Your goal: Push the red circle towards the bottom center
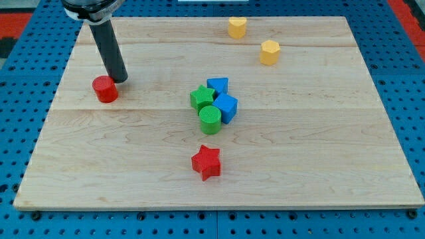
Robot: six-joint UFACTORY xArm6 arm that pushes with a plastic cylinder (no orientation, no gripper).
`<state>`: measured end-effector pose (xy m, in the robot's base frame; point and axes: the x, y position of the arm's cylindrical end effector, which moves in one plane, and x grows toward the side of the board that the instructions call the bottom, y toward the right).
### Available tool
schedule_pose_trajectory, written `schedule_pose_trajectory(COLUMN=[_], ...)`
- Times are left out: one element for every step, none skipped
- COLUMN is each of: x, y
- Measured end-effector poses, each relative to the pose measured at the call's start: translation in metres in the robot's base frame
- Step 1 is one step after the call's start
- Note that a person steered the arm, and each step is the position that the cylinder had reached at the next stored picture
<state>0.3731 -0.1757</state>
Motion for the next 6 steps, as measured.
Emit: schedule_pose_trajectory(x=[0.0,0.036,0.006,0.025,0.093,0.142], y=[0.001,-0.012,0.0,-0.057,-0.039,0.016])
